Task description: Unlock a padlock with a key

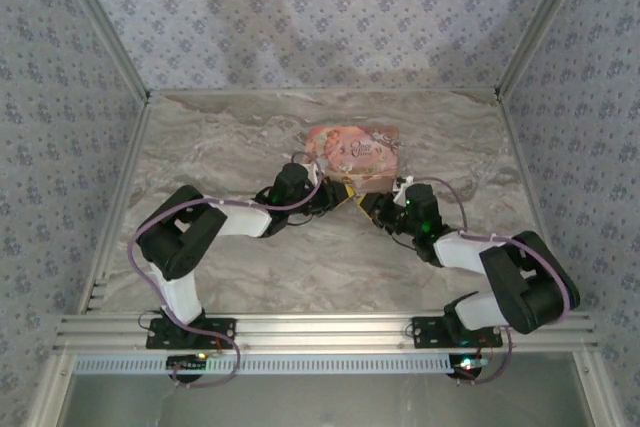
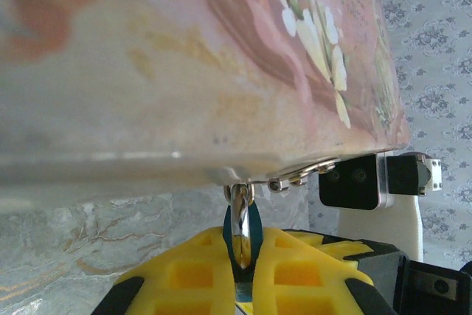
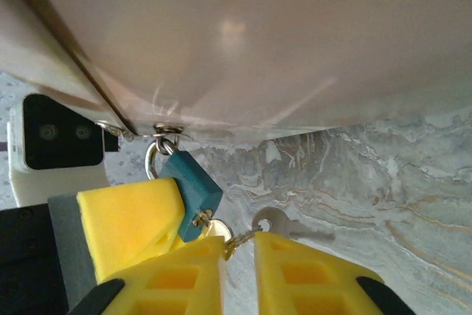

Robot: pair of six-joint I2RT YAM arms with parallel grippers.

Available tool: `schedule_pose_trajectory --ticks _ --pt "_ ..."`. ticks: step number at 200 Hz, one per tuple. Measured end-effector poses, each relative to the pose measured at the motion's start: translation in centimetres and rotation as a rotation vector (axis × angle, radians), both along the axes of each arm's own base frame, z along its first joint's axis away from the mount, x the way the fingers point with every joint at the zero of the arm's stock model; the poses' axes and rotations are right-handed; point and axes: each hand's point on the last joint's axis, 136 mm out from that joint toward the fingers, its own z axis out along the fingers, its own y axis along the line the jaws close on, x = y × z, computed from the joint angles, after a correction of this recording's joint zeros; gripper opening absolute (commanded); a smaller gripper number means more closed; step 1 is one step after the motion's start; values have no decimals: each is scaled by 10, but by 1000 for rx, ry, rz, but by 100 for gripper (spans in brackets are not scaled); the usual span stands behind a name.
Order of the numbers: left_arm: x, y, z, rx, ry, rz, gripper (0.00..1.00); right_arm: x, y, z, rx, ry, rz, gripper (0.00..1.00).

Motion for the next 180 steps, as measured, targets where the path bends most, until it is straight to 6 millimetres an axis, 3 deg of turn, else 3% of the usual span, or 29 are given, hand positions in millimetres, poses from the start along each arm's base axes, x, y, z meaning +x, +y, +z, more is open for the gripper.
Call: schedule_pose_trajectory --ticks 103,116,136,180 --pt "6 0 -2 -8 13 52 0 14 4 2 52 24 -38 4" --pt "7 0 -2 -9 14 56 0 14 4 1 52 27 -40 8" --pt "7 1 -4 -4 17 56 0 14 4 0 45 29 -34 21" --pt "-10 -2 -6 41 43 -9 1 -12 -1 2 -88 45 59 28"
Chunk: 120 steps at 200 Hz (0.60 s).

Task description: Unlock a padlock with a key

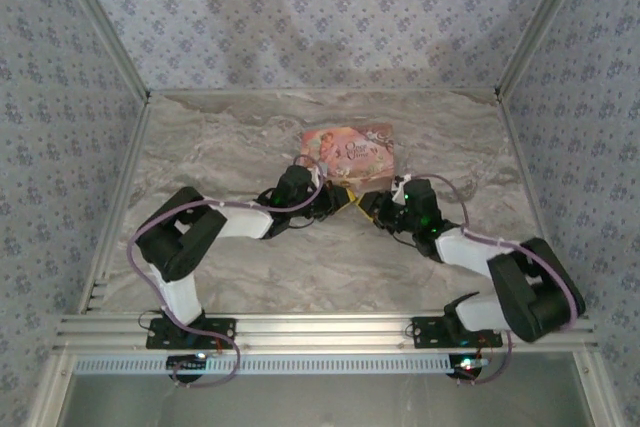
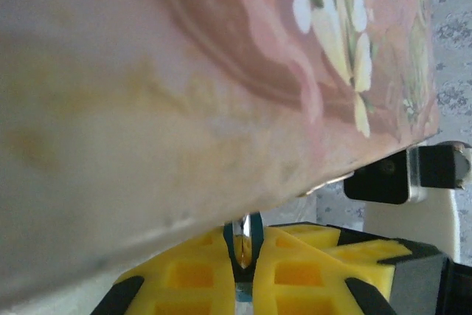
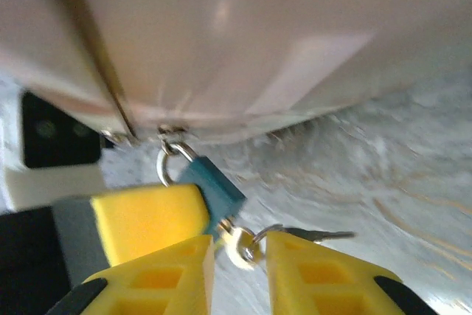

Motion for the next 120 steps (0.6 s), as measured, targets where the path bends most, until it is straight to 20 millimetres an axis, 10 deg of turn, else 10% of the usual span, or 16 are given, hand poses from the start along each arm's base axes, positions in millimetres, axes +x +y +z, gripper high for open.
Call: schedule_pose_trajectory --ticks 120 --pt "-1 -1 11 102 16 -43 2 -53 -35 14 -548 -155 246 35"
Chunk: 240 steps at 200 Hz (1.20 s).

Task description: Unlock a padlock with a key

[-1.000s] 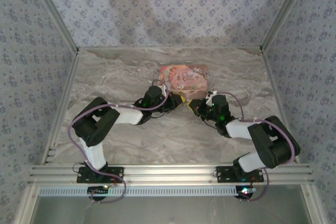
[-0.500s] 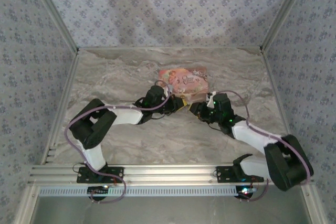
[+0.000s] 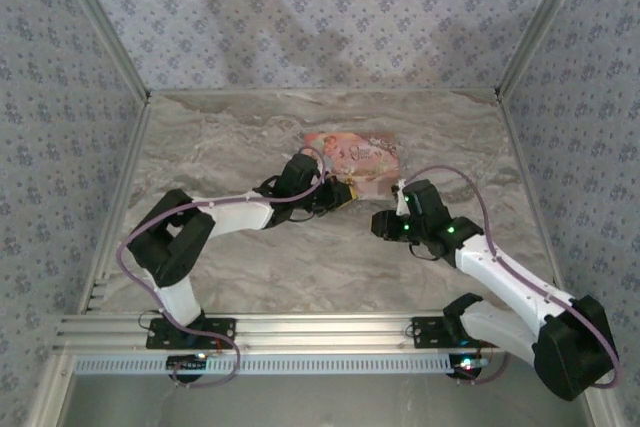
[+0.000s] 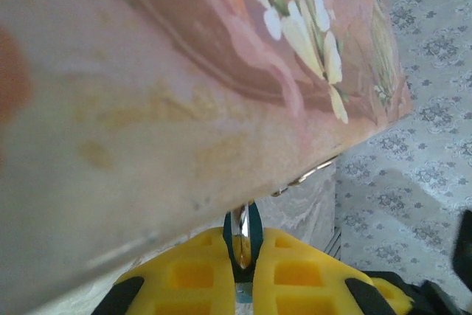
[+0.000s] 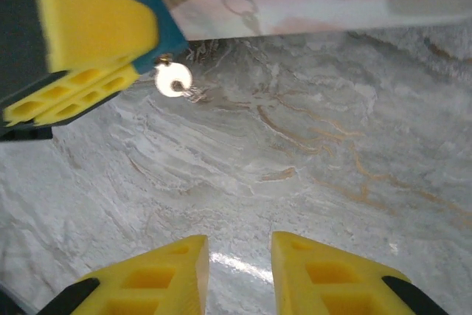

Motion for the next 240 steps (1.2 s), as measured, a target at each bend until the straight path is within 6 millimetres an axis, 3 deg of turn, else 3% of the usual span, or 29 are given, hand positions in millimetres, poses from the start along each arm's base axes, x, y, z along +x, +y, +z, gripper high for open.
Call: schedule_pose_trajectory --ticks 38,141,240 --pt "-3 3 -2 20 18 -2 2 10 10 14 -99 -100 75 43" --pt "-3 3 9 20 15 -4 3 38 29 11 -231 -197 186 51" --pt "-2 2 12 14 12 -5 3 57 43 5 -278 -230 221 44"
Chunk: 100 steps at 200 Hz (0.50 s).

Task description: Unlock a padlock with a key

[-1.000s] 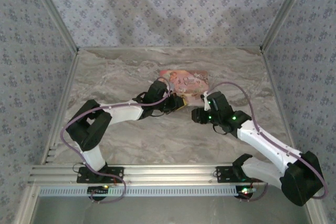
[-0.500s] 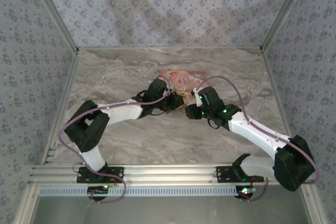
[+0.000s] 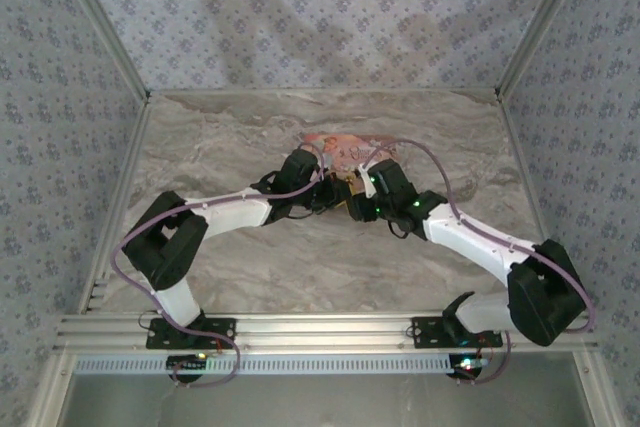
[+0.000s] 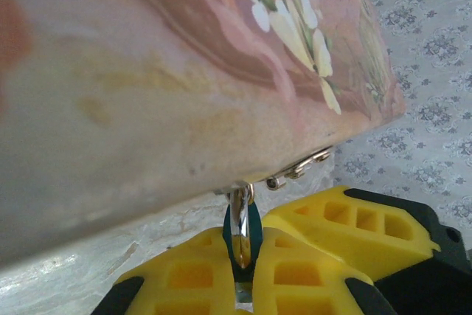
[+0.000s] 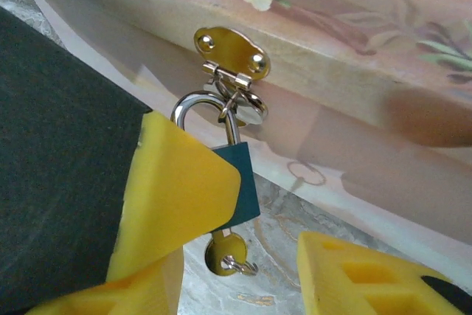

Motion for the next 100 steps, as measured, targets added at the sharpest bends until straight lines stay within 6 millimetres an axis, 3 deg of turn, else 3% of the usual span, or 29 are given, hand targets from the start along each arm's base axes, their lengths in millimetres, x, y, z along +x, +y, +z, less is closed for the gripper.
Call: schedule_pose_trajectory --ticks 62,100 --pt "0 0 1 -3 1 -2 3 3 2 -7 -28 2 5 37" --pt "4 0 5 -12 0 7 3 6 7 -5 -30 -7 24 0"
